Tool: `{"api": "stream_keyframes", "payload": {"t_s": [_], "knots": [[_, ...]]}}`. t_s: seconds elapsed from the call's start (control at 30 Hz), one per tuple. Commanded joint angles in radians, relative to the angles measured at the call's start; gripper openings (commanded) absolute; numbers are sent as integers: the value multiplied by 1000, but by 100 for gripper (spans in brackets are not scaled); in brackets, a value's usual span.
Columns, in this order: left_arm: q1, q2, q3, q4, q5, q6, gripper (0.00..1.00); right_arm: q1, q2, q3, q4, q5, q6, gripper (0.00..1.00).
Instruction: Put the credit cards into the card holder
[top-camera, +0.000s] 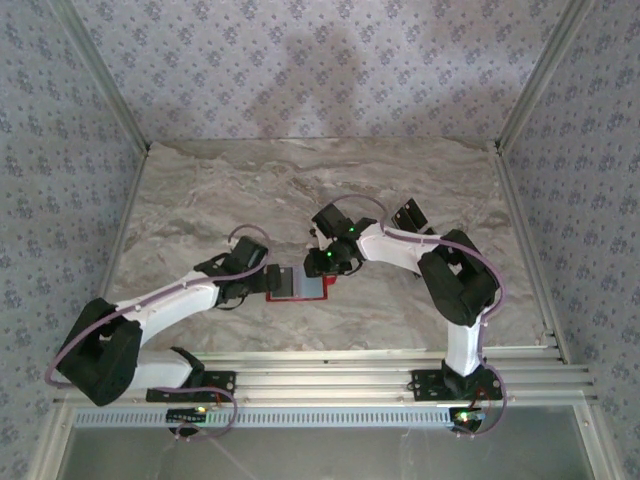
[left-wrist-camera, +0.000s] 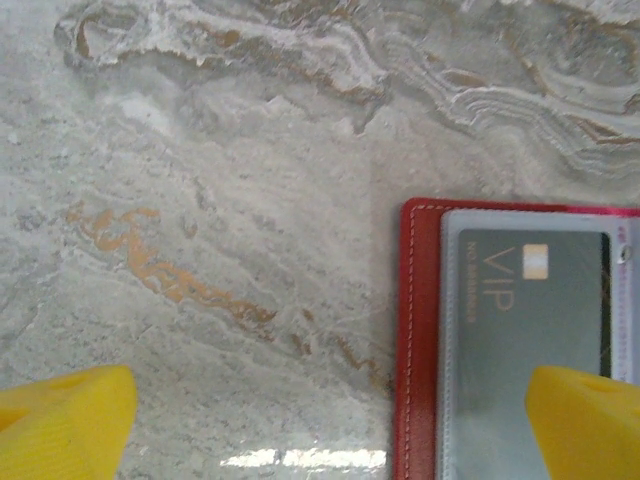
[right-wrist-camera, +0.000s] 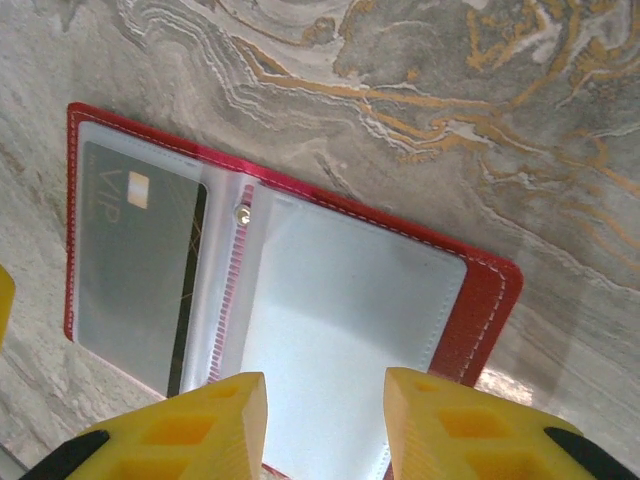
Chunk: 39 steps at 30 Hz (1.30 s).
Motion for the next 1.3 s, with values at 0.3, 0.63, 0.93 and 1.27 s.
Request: {"api": "stream_keyframes", "payload": {"t_s": [0.3, 0.63, 0.93, 1.27], "knots": [[7, -16, -3, -5, 18, 1, 100, 10, 93, 88, -47, 10, -28, 38], [-3, -28, -16, 35, 73, 38, 100, 28, 148, 117, -7, -97, 6, 38], [-76, -98, -76, 111, 100, 49, 100, 28, 174, 131, 15, -132, 36, 38], [-150, -87, -97, 208, 124, 69, 99, 28, 175, 124, 21, -132, 42, 39]]}}
